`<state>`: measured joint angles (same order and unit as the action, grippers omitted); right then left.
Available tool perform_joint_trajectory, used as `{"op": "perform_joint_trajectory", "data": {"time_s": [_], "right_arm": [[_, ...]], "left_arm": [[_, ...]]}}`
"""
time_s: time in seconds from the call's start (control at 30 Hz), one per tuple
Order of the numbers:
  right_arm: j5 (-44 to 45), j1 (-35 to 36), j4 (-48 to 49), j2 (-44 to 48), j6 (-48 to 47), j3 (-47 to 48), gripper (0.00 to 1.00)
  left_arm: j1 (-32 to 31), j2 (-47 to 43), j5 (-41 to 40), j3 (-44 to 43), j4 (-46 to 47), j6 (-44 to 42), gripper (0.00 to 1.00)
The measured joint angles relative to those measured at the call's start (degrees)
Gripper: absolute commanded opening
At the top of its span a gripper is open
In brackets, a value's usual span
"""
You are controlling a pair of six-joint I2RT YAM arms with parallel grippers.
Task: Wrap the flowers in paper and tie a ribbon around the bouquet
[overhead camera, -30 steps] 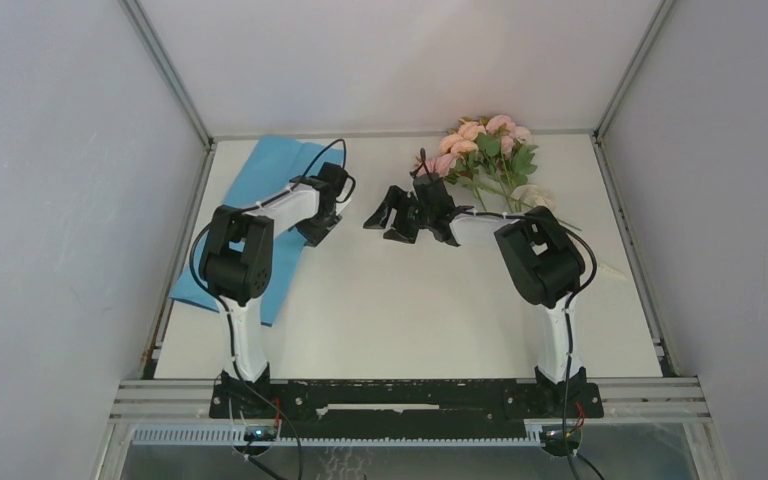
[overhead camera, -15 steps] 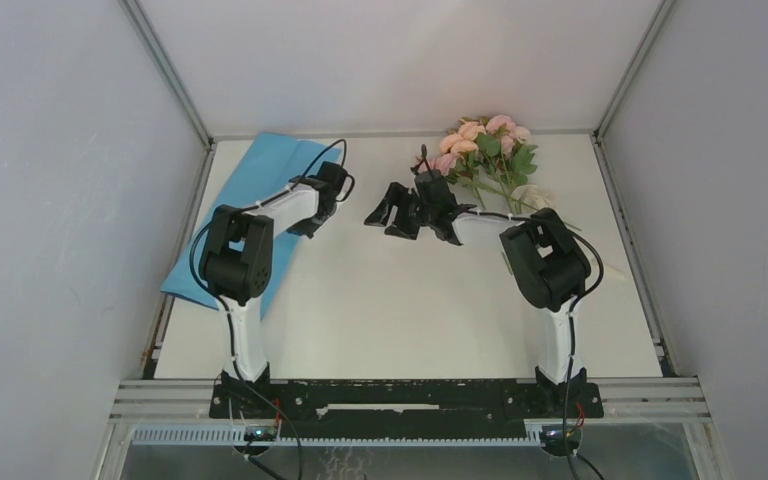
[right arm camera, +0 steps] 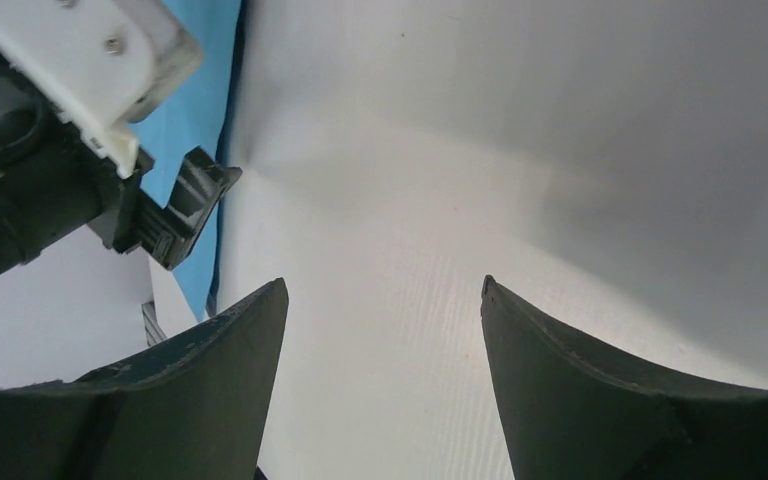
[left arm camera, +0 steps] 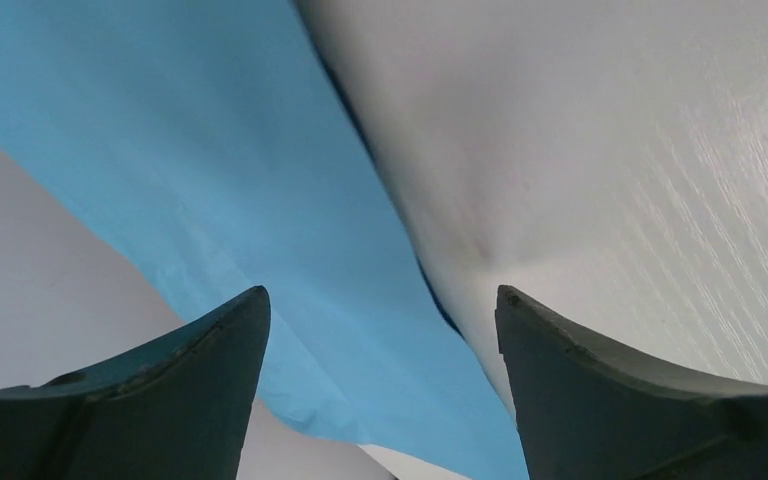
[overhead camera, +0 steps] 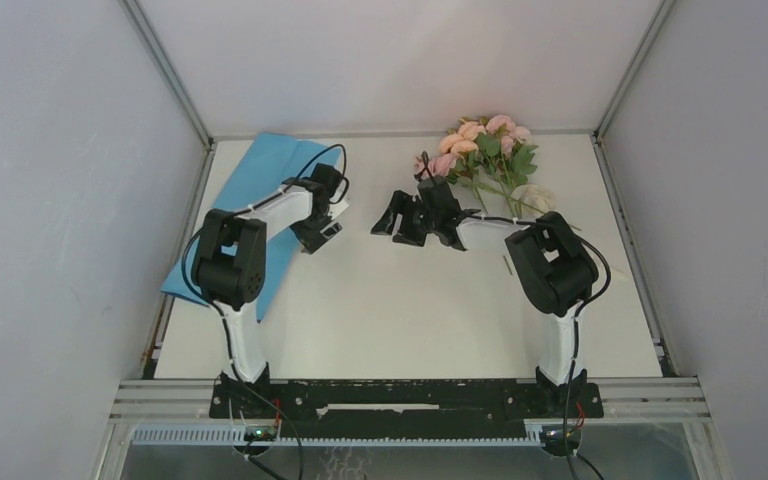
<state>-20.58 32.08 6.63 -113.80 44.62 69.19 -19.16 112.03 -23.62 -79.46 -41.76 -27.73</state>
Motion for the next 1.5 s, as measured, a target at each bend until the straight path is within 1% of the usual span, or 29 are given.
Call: {"op": "perform_joint_trajectory", "data": {"time_s": [0.1, 0.13, 0.17, 0.2, 0.3, 0.33, 0.4, 0.5, 0.6, 0.67, 0.77, 0.93, 1.0, 1.07, 1.1, 1.13, 1.17, 1.33, 1.47, 1.5], "right_arm": [[0.72, 0.11, -0.33, 0.94, -0.68, -1.36, 0.8], [0.92, 0.11, -0.42, 1.11, -0.87, -1.64, 0.8], [1.09, 0.11, -0.57, 1.18, -1.03, -1.79, 0.8], [1.25, 0.11, -0.76, 1.2, -1.16, -1.9, 0.8], [1.7, 0.11, -1.31, 1.2, -1.84, -1.99, 0.8], [2.05, 0.11, -1.46, 1.27, -2.08, -1.99, 0.8], [2.56, 0.11, -2.08, 1.6, -2.51, -2.03, 0.8], [3.21, 0.07, -2.71, 2.54, -3.17, -2.47, 0.8], [3.89, -0.35, -3.13, 3.34, -3.65, -2.54, 0.8], [4.04, -0.52, -3.26, 3.69, -3.91, -2.54, 0.8], [4.2, -0.7, -3.28, 3.87, -4.13, -2.54, 0.8], [4.17, -1.05, -3.45, 3.87, -4.39, -2.54, 0.8], [4.17, -1.11, -3.52, 3.87, -4.5, -2.54, 0.8], [4.17, -1.2, -3.52, 3.87, -4.66, -2.54, 0.8], [4.17, -1.25, -3.52, 3.87, -4.72, -2.54, 0.8], [4.17, -1.25, -3.52, 3.87, -4.81, -2.54, 0.8], [4.17, -1.25, -3.54, 3.87, -4.9, -2.54, 0.8], [4.2, -1.25, -3.74, 3.87, -5.46, -2.54, 0.8], [4.26, -1.25, -4.83, 4.24, -6.4, -2.62, 0.81], [4.22, -1.29, -5.35, 4.79, -6.84, -2.84, 0.81]], "left_arm": [[-0.04, 3.19, -0.81, -1.18, -0.92, -1.38, 0.94], [-0.04, 4.37, -1.68, -2.38, -2.32, -2.08, 0.95], [-0.07, 5.31, -1.9, -3.78, -3.58, -2.58, 0.99], [-0.07, 6.08, -2.16, -4.92, -4.28, -2.91, 1.0], [-0.09, 9.09, -4.52, -8.96, -6.32, -4.74, 1.0], [-0.09, 9.7, -6.03, -9.35, -6.25, -5.6, 1.0], [0.09, 10.64, -8.98, -9.35, -6.36, -7.82, 0.97], [0.72, 11.69, -11.76, -9.35, -6.62, -9.94, 0.89], [2.27, 12.09, -13.22, -9.16, -5.9, -10.86, 0.78], [3.65, 12.0, -13.73, -8.74, -4.7, -11.15, 0.74], [5.11, 10.73, -14.27, -6.67, -1.77, -11.39, 0.69], [6.47, 6.45, -17.05, -2.64, 3.72, -12.85, 0.56], [6.84, 5.42, -17.86, -2.56, 5.03, -13.18, 0.45], [7.19, 4.59, -18.36, -2.32, 6.25, -13.4, 0.29], [7.34, 4.33, -18.34, -2.19, 6.47, -13.2, 0.2], [7.54, 4.02, -18.25, -2.05, 6.54, -13.22, 0.09], [7.78, 3.78, -18.18, -2.03, 6.45, -13.03, 0.01], [9.44, 3.48, -16.26, -2.78, 3.93, -11.39, 0.0], [10.71, 2.97, -9.35, -6.23, -1.81, -8.09, 0.0], [10.95, 2.54, -6.25, -7.87, -4.02, -6.99, 0.0]]}}
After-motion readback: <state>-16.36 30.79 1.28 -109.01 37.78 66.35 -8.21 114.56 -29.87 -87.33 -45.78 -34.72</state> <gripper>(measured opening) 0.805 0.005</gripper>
